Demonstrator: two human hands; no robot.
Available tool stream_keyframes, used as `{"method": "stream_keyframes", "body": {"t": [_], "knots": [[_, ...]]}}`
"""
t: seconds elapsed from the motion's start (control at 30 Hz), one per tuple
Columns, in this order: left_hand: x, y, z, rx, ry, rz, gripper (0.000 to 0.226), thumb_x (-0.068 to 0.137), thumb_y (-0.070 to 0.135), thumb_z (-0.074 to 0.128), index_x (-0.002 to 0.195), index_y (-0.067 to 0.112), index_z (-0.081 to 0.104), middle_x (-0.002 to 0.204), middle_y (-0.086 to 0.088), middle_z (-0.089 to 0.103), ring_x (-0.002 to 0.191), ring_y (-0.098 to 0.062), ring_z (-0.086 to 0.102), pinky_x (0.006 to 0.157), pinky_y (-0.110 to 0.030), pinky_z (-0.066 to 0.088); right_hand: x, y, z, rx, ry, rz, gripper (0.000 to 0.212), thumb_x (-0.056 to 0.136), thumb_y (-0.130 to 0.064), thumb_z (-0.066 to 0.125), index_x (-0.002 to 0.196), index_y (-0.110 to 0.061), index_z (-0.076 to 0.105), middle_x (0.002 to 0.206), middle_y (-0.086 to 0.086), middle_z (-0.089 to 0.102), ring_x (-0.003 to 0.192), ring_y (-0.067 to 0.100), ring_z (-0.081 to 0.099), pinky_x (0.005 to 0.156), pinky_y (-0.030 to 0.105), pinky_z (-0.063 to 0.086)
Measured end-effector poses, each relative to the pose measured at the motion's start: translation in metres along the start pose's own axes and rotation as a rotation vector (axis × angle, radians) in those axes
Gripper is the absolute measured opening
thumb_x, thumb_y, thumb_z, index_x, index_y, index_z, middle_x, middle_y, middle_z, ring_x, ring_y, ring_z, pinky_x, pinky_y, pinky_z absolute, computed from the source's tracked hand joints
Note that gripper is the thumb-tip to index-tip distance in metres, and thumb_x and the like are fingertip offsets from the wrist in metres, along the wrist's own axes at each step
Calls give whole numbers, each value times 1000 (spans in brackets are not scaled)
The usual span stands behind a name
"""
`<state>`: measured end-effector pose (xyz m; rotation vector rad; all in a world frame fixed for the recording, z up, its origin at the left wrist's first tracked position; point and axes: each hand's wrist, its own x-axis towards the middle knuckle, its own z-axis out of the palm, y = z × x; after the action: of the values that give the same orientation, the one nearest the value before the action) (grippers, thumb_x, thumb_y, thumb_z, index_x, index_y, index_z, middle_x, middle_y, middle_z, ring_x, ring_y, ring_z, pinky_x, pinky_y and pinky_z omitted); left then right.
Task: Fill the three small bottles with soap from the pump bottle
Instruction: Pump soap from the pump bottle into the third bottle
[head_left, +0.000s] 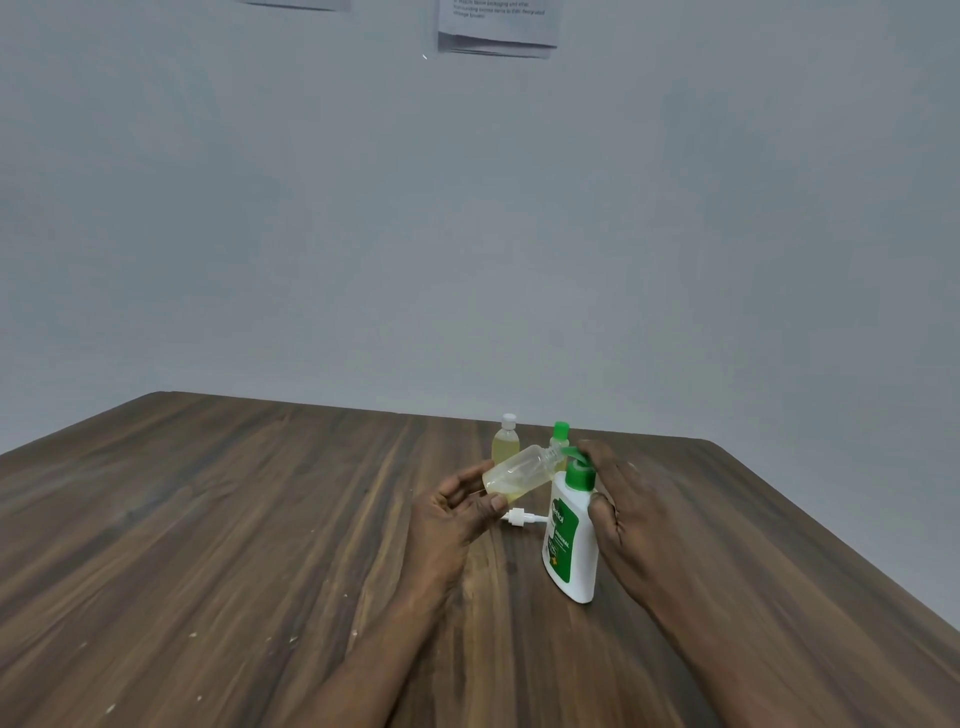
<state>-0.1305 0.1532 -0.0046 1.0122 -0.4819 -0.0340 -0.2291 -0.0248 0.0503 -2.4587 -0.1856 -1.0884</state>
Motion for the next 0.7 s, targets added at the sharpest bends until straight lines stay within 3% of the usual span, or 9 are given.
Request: {"method": "stream_keyframes", "body": {"t": [0.07,0.3,0.47,0.6,0.7], "knots": [[0,-1,0,3,7,-8,48,65,17,84,112,19,75,110,-8,77,101,-24,75,76,-27,60,0,0,0,-25,8,-20,54,81,-8,42,133,-20,48,122,-16,51,103,4,50,98,44,43],[3,-3,0,-19,6,-13,49,65,16,84,113,17,75,110,-11,77,101,-26,75,77,-27,60,3,1,-3,38,-42,-22,54,83,-11,42,137,-18,43,138,-3,51,123,17,51,107,39,36],[3,-1,-1,-21,-4,-8,48,67,14,83,114,15,74,111,-11,77,100,-24,75,77,-27,60,3,1,-3,5,-45,0,56,84,-13,40,139,-15,43,139,-2,49,126,17,49,110,35,33],[2,-2,-1,-1,-5,-14,50,68,13,81,117,14,72,111,-10,77,101,-26,74,79,-29,60,1,2,-1,-22,-55,12,55,83,-12,39,138,-16,45,137,-4,51,122,13,51,110,42,32],[2,-3,-1,9,3,-16,51,66,15,82,116,15,73,111,-8,77,102,-26,74,79,-30,61,0,1,0,-25,-39,13,54,83,-12,39,137,-17,45,136,-5,51,119,15,52,110,40,32]]}}
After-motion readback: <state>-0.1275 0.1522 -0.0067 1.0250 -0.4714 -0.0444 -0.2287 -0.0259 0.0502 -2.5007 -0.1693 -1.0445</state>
